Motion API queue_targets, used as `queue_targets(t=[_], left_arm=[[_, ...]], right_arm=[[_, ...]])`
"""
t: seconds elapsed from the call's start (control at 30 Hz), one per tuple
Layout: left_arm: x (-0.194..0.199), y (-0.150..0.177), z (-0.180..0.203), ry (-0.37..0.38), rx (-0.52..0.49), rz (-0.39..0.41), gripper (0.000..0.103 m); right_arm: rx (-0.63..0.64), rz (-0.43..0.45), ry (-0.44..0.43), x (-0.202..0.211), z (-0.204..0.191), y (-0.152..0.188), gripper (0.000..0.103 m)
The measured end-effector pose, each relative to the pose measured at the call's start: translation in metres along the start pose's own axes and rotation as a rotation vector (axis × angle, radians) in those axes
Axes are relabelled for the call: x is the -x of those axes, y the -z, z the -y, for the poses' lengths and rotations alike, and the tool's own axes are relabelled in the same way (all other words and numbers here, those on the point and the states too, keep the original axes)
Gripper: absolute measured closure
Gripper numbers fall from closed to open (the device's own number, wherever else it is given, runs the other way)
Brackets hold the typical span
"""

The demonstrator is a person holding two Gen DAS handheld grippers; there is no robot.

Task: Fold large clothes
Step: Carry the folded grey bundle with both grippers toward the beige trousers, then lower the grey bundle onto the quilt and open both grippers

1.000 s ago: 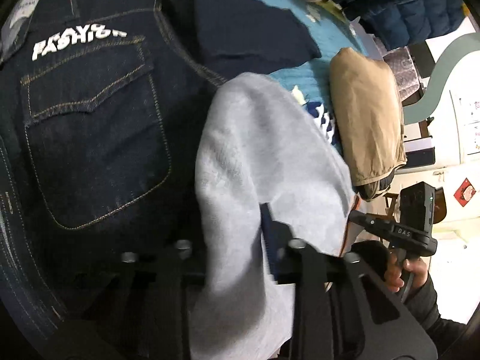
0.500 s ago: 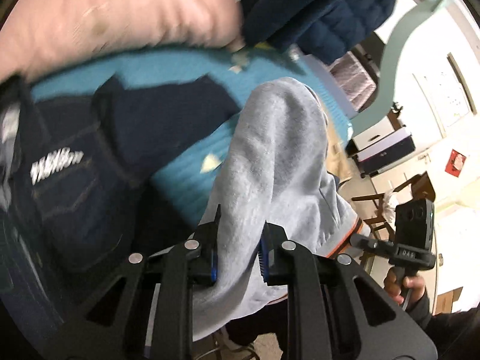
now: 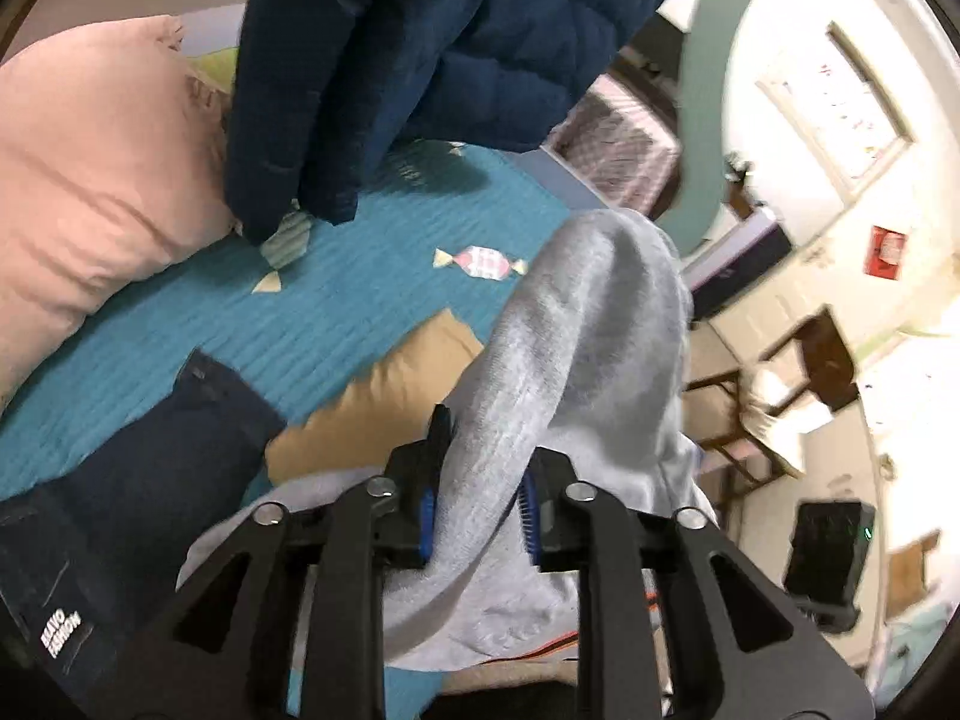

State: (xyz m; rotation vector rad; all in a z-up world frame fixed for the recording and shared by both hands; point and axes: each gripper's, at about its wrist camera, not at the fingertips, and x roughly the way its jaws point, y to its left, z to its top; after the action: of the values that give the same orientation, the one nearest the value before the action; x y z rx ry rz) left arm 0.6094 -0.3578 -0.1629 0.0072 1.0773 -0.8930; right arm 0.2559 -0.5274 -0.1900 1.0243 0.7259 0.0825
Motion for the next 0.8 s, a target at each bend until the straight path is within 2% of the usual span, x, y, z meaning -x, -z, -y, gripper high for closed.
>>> queue_targets(t=[0.03,0.07,0.1,0.13,0.17,0.2,0.33,0.4,0.5,0.57,0.73,0.8], left_arm=[[-0.021,-0.005,-0.004,-0.09,0.05,-0.019,0.064],[-0.033,-0.004,-0.009,-0.154,0.089,-0.021,0.059],[-0.038,-0.004,-0.013,-0.194,0.11,0.002,0.056],[-0.038,-0.002,-0.019,-0.222,0.128,0.038,0.052],[-0.035,-0.001,-0.023,-0.231,0.141,0.058,0.04],[-0.026,0.006,-0.034,-0.242,0.15,0.097,0.034],[0.005,0.033,-0.071,-0.321,0.125,0.136,0.033],[0.019,0.049,-0.093,-0.359,0.134,0.159,0.033],[0.042,0.081,-0.114,-0.412,0.134,0.176,0.032],[0.056,0.098,-0.119,-0.446,0.124,0.171,0.03],[0.096,0.144,-0.124,-0.471,0.144,0.211,0.022],[0.115,0.166,-0.125,-0.485,0.162,0.236,0.02]], right_arm=[[-0.034,0.003,0.03,-0.006,0.014,-0.007,0.095],[-0.066,0.004,0.088,-0.018,0.037,-0.016,0.095],[-0.092,-0.014,0.111,-0.025,0.054,-0.024,0.095],[-0.121,-0.022,0.157,-0.037,0.074,-0.028,0.095],[-0.133,-0.035,0.179,-0.046,0.086,-0.03,0.095],[-0.143,-0.057,0.205,-0.056,0.1,-0.031,0.095],[-0.16,-0.046,0.225,-0.065,0.122,-0.032,0.093],[-0.131,-0.043,0.237,-0.067,0.117,-0.031,0.089],[-0.034,-0.025,0.287,-0.062,0.092,-0.028,0.075],[0.083,-0.015,0.332,-0.056,0.066,-0.023,0.052],[0.278,0.06,0.484,-0.046,0.015,-0.004,0.037],[0.347,0.076,0.492,-0.045,-0.007,0.009,0.037]])
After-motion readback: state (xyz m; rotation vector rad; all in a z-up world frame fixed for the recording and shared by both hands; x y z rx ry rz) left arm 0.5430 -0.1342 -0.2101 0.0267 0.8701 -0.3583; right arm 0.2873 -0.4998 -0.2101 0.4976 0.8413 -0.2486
